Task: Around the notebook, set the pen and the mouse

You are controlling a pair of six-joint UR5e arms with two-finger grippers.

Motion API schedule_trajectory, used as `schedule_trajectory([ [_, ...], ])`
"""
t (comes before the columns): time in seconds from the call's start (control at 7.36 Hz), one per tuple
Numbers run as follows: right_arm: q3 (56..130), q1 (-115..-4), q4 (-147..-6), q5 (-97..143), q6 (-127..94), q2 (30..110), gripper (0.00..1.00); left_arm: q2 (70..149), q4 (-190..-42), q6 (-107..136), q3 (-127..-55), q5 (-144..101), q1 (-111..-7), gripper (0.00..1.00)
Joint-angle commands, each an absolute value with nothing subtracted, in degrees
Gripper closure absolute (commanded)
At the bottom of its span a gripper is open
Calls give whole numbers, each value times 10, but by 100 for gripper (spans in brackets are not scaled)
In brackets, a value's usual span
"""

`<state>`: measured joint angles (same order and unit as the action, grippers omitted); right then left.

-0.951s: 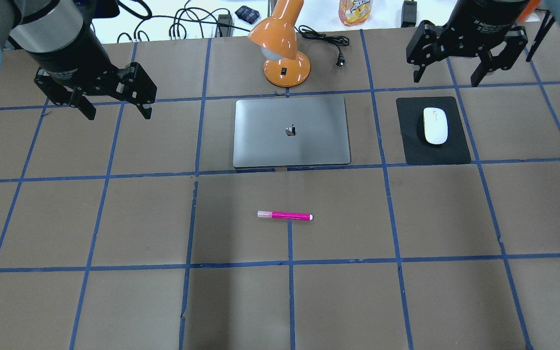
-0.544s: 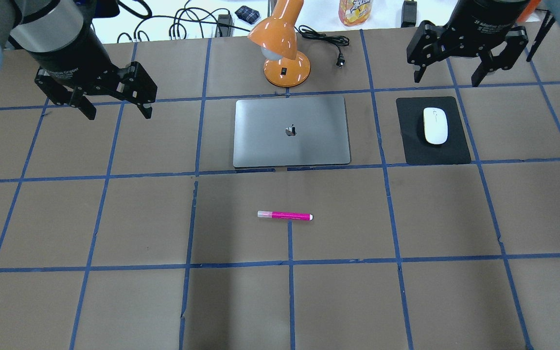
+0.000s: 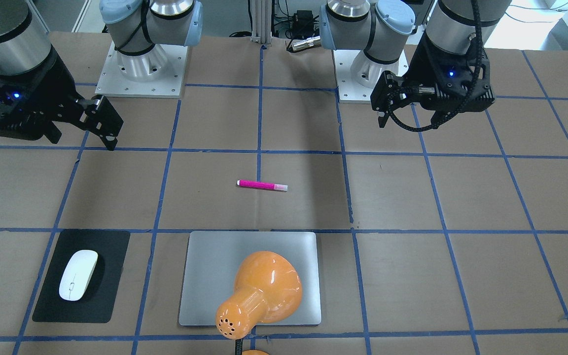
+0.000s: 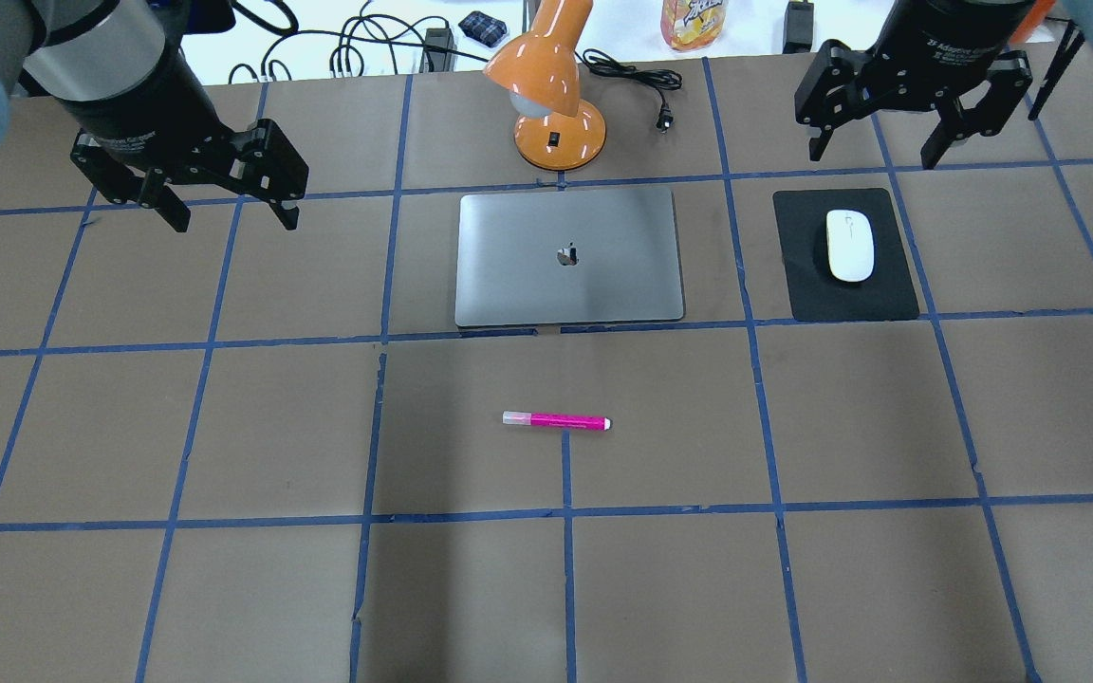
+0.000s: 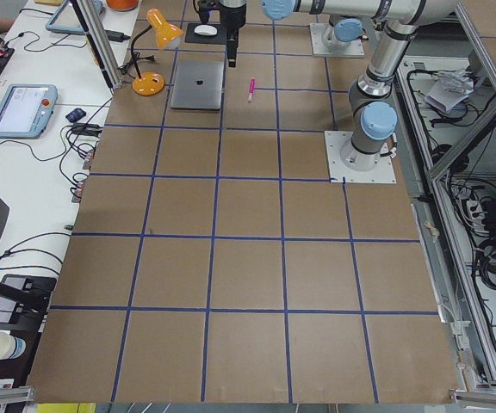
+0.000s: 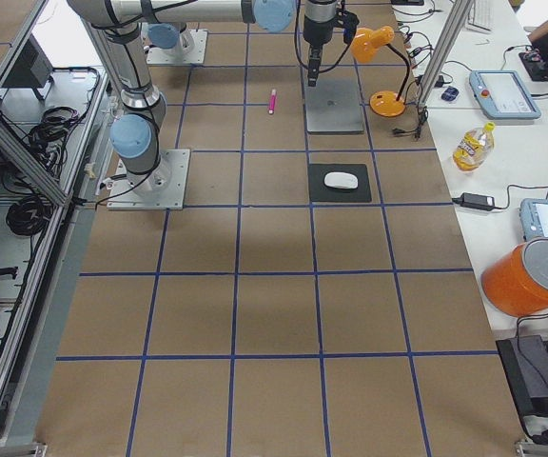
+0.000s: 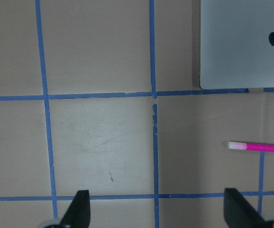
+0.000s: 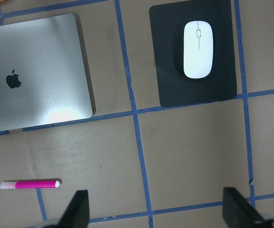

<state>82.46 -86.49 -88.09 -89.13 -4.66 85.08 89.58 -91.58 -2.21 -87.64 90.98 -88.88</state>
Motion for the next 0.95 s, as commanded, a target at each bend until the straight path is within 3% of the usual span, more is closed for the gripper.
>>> schedule_trajectory([
  [0.0, 825, -865, -881, -891, -47, 851, 0, 894, -915, -22, -876, 910, -889, 0],
  [0.82, 826, -865, -881, -891, -47, 851, 0, 889, -913, -24, -875, 911, -887, 0],
])
